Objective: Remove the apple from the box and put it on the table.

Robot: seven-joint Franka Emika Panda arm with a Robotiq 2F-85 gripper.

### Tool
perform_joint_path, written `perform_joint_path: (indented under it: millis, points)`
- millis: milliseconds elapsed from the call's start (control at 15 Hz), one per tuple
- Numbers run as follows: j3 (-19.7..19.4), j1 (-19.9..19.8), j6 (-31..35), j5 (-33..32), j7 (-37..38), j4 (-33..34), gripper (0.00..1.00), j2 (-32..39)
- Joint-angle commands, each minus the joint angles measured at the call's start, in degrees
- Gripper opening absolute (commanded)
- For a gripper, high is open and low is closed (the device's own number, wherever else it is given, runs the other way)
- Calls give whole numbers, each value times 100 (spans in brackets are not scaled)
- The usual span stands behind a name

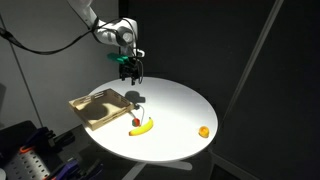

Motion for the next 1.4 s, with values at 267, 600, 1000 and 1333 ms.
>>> perform_joint_path:
  millis: [267,600,1000,1333]
  points:
    - [227,-80,-431,463,-623,-598,100,-890]
    - [235,-48,-511,471,-480,-889,100,-1333]
    - [207,-25,-299,385,-249,-1173,100,-1678]
    - [229,-31,-380,373,-334,-1033,100,-1549]
